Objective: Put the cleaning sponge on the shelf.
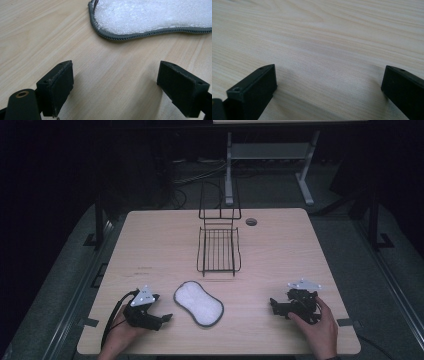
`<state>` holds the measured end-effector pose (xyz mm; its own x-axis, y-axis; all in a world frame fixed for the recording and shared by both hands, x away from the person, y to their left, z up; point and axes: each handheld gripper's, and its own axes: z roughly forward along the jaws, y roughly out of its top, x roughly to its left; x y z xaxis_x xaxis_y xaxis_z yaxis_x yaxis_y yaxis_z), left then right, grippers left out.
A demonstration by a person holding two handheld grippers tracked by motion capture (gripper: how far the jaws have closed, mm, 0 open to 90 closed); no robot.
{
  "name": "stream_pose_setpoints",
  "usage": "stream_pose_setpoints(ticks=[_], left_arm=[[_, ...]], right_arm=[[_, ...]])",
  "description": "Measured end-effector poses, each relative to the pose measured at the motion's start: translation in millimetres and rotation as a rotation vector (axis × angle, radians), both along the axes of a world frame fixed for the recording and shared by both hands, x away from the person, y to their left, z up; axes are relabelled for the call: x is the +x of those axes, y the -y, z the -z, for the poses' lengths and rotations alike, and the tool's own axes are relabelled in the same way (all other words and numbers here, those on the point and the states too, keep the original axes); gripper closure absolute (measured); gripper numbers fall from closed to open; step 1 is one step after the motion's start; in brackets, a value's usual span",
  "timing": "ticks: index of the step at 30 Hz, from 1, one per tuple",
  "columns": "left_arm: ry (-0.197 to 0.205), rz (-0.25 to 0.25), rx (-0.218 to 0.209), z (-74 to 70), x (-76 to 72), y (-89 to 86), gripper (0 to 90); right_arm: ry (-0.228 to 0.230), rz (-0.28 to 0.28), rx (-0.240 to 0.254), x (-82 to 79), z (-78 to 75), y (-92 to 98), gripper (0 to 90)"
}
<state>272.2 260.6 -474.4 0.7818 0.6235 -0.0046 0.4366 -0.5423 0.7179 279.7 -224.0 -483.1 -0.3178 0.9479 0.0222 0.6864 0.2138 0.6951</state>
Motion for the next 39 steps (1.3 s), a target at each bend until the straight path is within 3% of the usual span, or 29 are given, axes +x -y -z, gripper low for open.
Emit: stream_pose_setpoints(ticks=[5, 12, 14, 17, 19, 20, 24, 33, 39], left_arm=[[-0.018, -0.005, 0.005, -2.5, 2.1, 0.7, 14.0], [-0.015, -0.003, -0.019, -14.1, 6.0, 2.3, 30.9], [-0.013, -0.007, -0.040, -21.0, 10.4, 3.5, 42.9], [-0.015, -0.001, -0.037, -25.8, 14.3, 5.5, 58.7], [-0.027, 0.016, -0.042, -31.0, 20.1, 9.8, 63.0], [-0.035, 0.019, -0.047, -31.7, 21.2, 11.1, 72.4], [-0.054, 0.047, -0.059, -36.0, 27.8, 17.2, 88.3], [-0.045, 0.056, -0.088, -45.5, 47.8, 30.3, 89.6], [-0.043, 0.083, -0.073, -45.3, 64.2, 46.9, 89.5]], right_arm=[[0.000, 0.000, 0.000, 0.0, 0.0, 0.0, 0.0], [0.001, 0.001, 0.003, 0.0, 0.1, -0.2, 0.0], [0.000, 0.001, 0.002, 0.0, 0.0, -0.2, 0.0], [0.002, 0.000, 0.002, 0.1, 0.1, -0.1, 0.0], [0.002, 0.000, 0.001, 0.1, 0.1, -0.1, 0.0], [0.001, 0.000, 0.001, 0.1, 0.1, -0.1, 0.0], [0.001, 0.000, 0.001, 0.1, 0.1, -0.1, 0.0], [0.002, -0.003, 0.000, 0.3, 0.1, -0.1, 0.0], [0.001, -0.002, 0.000, 0.4, 0.1, -0.3, 0.0]])
